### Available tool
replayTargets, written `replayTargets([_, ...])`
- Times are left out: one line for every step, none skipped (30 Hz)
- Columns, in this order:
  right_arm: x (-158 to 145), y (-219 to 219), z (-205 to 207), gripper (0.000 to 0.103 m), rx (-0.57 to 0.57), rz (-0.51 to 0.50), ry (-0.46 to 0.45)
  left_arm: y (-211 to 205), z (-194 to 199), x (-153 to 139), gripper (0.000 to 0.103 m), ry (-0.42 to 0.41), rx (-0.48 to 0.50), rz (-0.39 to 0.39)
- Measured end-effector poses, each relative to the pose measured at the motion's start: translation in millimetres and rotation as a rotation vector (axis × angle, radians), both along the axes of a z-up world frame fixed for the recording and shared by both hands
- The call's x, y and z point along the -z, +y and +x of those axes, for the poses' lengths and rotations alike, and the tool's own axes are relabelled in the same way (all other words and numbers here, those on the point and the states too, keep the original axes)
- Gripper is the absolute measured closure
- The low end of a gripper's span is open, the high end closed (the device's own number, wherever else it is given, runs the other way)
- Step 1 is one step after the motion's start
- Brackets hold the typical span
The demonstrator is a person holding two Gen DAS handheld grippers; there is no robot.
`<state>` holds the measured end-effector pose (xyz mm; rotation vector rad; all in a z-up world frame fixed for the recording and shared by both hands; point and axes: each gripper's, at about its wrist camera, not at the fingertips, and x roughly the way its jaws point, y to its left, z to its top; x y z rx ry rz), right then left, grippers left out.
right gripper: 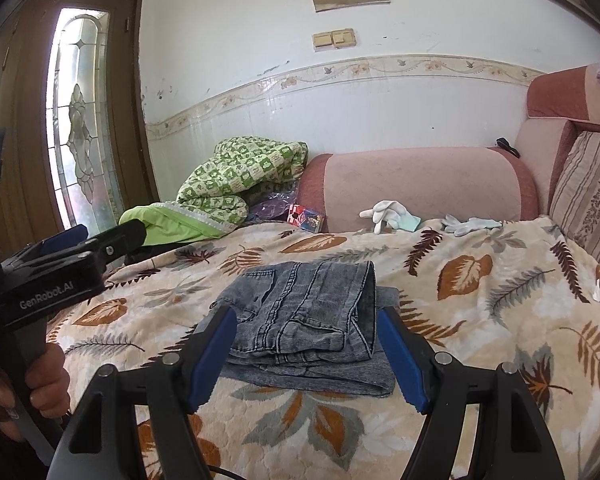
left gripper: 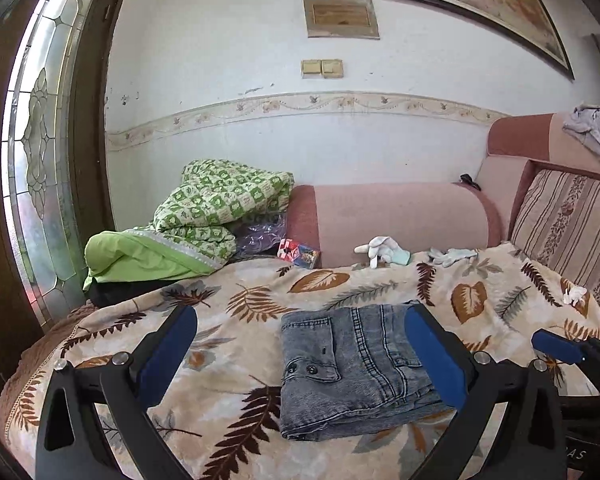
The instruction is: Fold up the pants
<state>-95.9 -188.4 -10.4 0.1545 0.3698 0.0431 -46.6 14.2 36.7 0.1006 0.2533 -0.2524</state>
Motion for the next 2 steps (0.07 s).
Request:
replayTargets([0.1,-0.5,0.3,0.027,0.002,-0.001,0.002,0.4,-0.2,-0.3,0.000,-0.003,0.001,-0.002])
replayTargets([-0.1,-1.6,0.7,0.027,0.006,0.000,0.003,1.0,0.9,-0.9,0.000,-0.002,-0.007,0.000])
